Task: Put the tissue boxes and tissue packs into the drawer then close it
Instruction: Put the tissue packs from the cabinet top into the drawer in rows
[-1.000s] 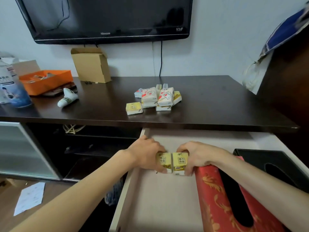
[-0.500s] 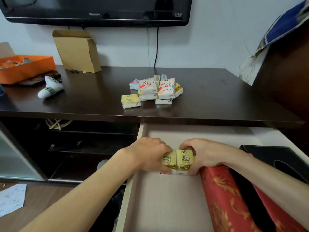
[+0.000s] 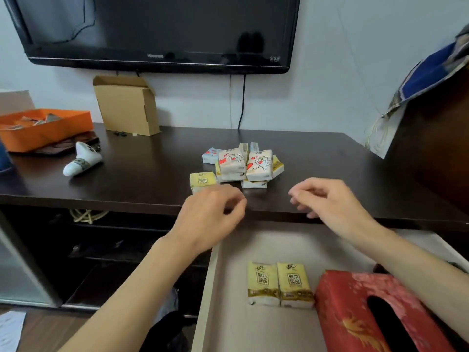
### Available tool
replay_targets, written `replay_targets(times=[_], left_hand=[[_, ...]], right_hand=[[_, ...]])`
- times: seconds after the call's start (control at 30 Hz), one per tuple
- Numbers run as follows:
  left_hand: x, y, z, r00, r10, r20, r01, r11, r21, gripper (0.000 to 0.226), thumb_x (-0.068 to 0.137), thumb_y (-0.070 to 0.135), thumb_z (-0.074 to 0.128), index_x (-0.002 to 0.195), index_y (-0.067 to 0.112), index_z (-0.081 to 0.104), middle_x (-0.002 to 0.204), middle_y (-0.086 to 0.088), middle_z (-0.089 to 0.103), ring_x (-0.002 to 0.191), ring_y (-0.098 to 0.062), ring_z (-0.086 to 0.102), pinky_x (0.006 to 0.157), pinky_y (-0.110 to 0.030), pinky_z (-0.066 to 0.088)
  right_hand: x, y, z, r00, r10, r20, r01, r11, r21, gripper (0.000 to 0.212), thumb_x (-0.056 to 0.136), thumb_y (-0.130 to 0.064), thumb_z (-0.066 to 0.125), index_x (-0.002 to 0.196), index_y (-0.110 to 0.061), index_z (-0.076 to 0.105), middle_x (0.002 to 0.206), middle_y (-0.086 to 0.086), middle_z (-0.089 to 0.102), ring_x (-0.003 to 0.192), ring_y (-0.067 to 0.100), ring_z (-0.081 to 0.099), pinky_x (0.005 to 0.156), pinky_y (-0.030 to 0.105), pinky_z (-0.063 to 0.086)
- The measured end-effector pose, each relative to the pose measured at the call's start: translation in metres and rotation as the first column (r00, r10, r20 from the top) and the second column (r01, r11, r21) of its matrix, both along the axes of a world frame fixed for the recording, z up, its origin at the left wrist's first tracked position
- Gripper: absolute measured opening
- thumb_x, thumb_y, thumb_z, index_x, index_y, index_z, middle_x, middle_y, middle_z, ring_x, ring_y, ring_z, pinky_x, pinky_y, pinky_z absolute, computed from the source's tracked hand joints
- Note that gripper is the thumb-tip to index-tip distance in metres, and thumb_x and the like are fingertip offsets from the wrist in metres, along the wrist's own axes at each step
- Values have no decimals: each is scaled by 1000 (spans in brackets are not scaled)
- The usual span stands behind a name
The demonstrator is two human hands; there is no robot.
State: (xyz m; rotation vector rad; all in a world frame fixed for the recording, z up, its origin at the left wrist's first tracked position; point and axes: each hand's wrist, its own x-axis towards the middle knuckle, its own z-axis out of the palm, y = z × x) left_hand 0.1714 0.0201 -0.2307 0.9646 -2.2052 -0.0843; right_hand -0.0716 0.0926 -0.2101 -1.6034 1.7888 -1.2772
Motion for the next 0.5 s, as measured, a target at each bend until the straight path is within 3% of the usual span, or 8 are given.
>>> replay_targets(times=[0.07, 0.13, 0.17, 0.23, 0.33, 0.4, 0.5], left_hand=[[7, -17, 2, 987, 128, -100, -128, 992, 8, 26, 92, 35, 53, 114, 31, 66, 115, 14, 63, 110, -8, 53, 84, -41, 53], [10, -34, 0, 976, 219, -6, -217, 971, 100, 54, 94, 31, 57, 146, 23, 46, 150, 2, 44, 139, -16, 33, 104, -41, 44], [12, -40, -1, 967, 252, 28, -253, 954, 163, 65, 94, 32, 59, 153, 19, 35, 157, -2, 35, 145, -20, 26, 108, -40, 39], [12, -48, -4, 949, 313, 30, -310, 917, 252, 71, 93, 38, 61, 154, 16, 32, 155, -5, 39, 142, -24, 31, 106, -41, 40], [12, -55, -4, 930, 366, 28, -364, 907, 212, 62, 86, 50, 65, 138, 16, 55, 132, -4, 57, 122, -24, 45, 90, -39, 47], [15, -56, -1, 928, 369, 59, -373, 908, 188, 64, 81, 59, 67, 131, 18, 61, 122, -1, 57, 115, -22, 45, 84, -36, 46], [20, -52, 1, 929, 358, 93, -370, 910, 189, 70, 75, 68, 67, 124, 18, 67, 114, 1, 53, 111, -19, 41, 82, -33, 44]], right_hand=[[-3, -34, 13, 993, -96, 68, 98, 995, -18, 13, 94, -24, 66, 95, -31, 78, 89, -6, 77, 83, 9, 71, 61, 23, 54], [-1, -67, 19, 976, -160, 148, 156, 987, 39, 24, 96, -22, 63, 119, -22, 71, 107, -2, 71, 99, 17, 67, 66, 28, 54], [0, -82, 18, 964, -190, 186, 176, 980, 90, 30, 97, -23, 62, 126, -18, 67, 116, 1, 67, 107, 21, 65, 70, 31, 55], [3, -105, 14, 945, -246, 217, 211, 962, 173, 30, 97, -27, 62, 122, -12, 67, 119, 10, 66, 111, 26, 64, 73, 34, 53], [4, -123, 12, 931, -288, 222, 246, 948, 200, 25, 94, -34, 66, 101, -11, 70, 102, 13, 73, 81, 20, 64, 62, 30, 50], [2, -128, 12, 929, -294, 223, 249, 946, 208, 27, 93, -30, 70, 111, -10, 72, 105, 13, 77, 76, 18, 62, 60, 29, 50], [-1, -123, 14, 914, -317, 254, 287, 947, 146, 38, 94, -19, 69, 131, -13, 66, 123, 11, 69, 99, 21, 64, 70, 33, 56]])
